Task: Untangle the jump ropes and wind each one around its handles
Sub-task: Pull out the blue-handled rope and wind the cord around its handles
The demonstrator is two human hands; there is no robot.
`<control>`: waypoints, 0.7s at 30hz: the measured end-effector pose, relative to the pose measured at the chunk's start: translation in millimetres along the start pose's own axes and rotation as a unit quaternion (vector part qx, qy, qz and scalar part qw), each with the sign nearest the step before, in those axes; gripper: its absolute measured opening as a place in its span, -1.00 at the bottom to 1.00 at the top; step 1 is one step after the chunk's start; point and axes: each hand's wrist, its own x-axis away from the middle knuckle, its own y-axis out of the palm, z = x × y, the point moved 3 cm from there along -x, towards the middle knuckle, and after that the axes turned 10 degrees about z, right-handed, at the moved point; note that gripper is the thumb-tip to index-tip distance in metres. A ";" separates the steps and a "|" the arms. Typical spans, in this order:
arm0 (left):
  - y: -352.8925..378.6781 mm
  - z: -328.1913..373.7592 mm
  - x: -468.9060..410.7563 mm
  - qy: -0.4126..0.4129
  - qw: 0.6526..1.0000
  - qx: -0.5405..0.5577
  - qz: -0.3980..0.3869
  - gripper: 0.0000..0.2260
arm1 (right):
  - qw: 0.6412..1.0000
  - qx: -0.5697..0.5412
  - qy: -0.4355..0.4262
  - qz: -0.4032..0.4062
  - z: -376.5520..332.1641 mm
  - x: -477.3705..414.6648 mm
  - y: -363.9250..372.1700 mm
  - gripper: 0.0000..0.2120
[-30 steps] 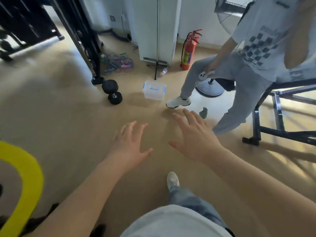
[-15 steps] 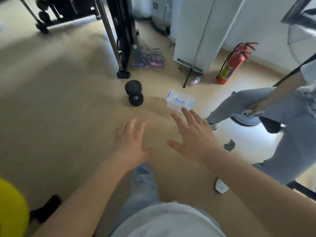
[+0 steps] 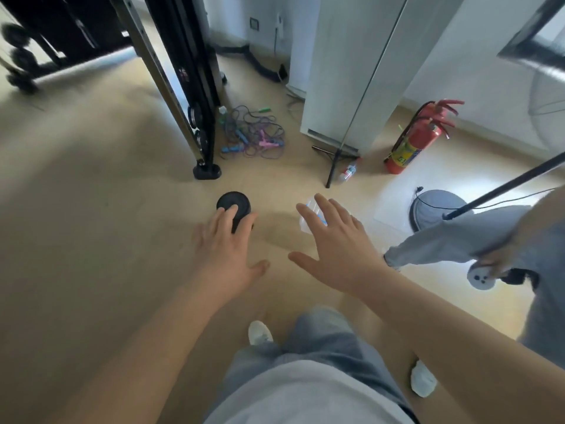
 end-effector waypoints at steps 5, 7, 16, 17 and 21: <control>-1.4 -17.9 -91.5 0.009 1.000 -0.006 -0.008 -0.16 | 1.000 -0.019 0.014 -0.012 19.1 -89.0 3.7 -0.18; -0.3 -21.5 -131.4 0.004 1.000 -0.009 -0.012 -0.16 | 1.000 -0.018 0.004 -0.018 30.9 -128.7 4.8 -0.18; -15.3 -18.1 -308.3 -0.026 1.000 -0.008 0.003 -0.15 | 0.999 -0.013 -0.033 -0.012 90.7 -306.7 -22.9 -0.17; -18.4 -16.7 -325.0 -0.025 1.000 -0.004 0.006 -0.15 | 0.999 -0.012 -0.036 -0.013 96.4 -322.7 -27.5 -0.17; -27.3 -13.7 -380.4 -0.030 0.999 0.026 0.016 -0.17 | 0.999 -0.017 -0.026 -0.013 115.2 -373.4 -39.9 -0.16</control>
